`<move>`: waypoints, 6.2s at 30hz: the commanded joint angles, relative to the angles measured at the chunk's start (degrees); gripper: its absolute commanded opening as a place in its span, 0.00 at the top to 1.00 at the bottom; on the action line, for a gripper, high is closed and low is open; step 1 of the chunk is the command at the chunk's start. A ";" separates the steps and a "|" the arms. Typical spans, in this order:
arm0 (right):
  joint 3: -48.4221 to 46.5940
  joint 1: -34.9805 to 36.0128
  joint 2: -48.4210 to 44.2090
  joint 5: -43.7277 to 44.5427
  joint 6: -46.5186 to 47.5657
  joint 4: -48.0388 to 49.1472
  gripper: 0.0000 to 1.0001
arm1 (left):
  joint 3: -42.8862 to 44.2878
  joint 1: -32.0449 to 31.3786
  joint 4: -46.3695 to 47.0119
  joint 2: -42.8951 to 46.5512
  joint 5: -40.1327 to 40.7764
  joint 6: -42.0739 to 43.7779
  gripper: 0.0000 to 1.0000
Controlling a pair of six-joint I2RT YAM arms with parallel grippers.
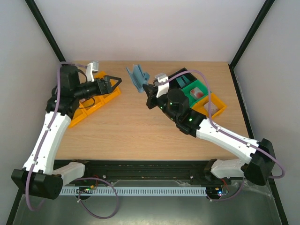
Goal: Take the credit cards out of the card holder
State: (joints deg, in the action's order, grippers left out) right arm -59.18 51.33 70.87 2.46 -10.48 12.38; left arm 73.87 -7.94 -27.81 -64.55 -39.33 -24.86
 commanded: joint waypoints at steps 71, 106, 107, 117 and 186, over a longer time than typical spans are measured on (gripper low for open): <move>-10.60 9.29 13.98 -0.46 15.14 -1.09 0.98 | -42.55 4.96 44.49 14.41 -5.06 -35.75 0.45; -5.69 -8.11 12.69 -42.45 -2.93 -1.65 0.01 | -31.57 1.62 19.49 23.18 -11.78 14.97 0.98; -6.04 -8.26 12.82 -42.64 -2.37 -2.40 0.02 | -31.96 1.62 20.75 23.49 -11.87 14.67 0.98; -6.36 -8.47 10.18 -47.83 1.20 -7.25 0.01 | -38.20 0.21 33.57 25.97 -18.98 4.78 0.98; -12.44 -10.07 8.26 -43.75 2.94 -16.94 0.45 | -47.05 3.83 40.80 32.51 -9.72 -6.98 0.98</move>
State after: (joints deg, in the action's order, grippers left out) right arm -68.66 42.61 79.50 -51.53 -3.81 -5.32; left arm 26.96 -4.34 15.73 -32.91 -56.36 -31.94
